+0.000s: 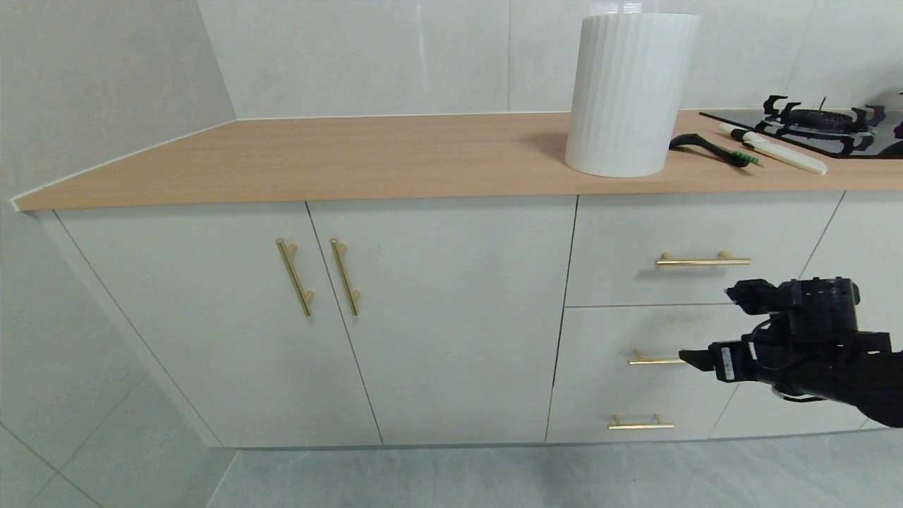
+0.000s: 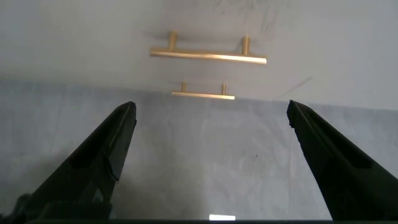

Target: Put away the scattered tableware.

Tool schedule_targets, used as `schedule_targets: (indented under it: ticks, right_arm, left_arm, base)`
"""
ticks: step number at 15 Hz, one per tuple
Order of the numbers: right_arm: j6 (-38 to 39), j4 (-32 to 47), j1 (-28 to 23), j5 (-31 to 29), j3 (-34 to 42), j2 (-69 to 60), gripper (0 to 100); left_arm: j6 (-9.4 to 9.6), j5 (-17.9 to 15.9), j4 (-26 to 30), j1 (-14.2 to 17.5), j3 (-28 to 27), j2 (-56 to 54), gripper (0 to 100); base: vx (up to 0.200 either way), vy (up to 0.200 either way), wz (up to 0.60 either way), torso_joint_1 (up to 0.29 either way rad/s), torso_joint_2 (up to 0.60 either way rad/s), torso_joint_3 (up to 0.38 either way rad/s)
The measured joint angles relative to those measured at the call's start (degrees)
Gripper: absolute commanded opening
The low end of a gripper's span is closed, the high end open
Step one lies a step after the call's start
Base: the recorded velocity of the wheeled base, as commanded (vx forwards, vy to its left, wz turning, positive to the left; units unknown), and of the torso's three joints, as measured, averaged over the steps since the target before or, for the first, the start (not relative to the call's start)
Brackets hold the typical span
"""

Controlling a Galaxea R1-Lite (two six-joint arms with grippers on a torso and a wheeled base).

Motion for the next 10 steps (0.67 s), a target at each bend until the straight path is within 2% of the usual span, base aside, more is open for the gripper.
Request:
schedule_targets:
  ticks: [4,8,10]
  right_arm:
    - [-0.2,-13.7,-0.5,-0.2,-1.1,10.9,100]
    - [-0.2,-18.1,-0.7,-0.3,-4.5,18.8,100]
    - [-0.2,-24.1,-0.7,-0.6,-5.8,22.4,100]
  left_arm:
    - [0.01,0.0,0.0,0.0,0.0,0.0,100]
    - [0.00,0.0,0.0,0.0,0.0,0.0,100]
    - [-0.02,0.0,0.0,0.0,0.0,0.0,100]
  base:
    - [0.000,0.000,0.00,0.000,0.00,0.000]
    - [0.000,0.000,0.00,0.000,0.00,0.000]
    - [0.000,0.000,0.00,0.000,0.00,0.000]
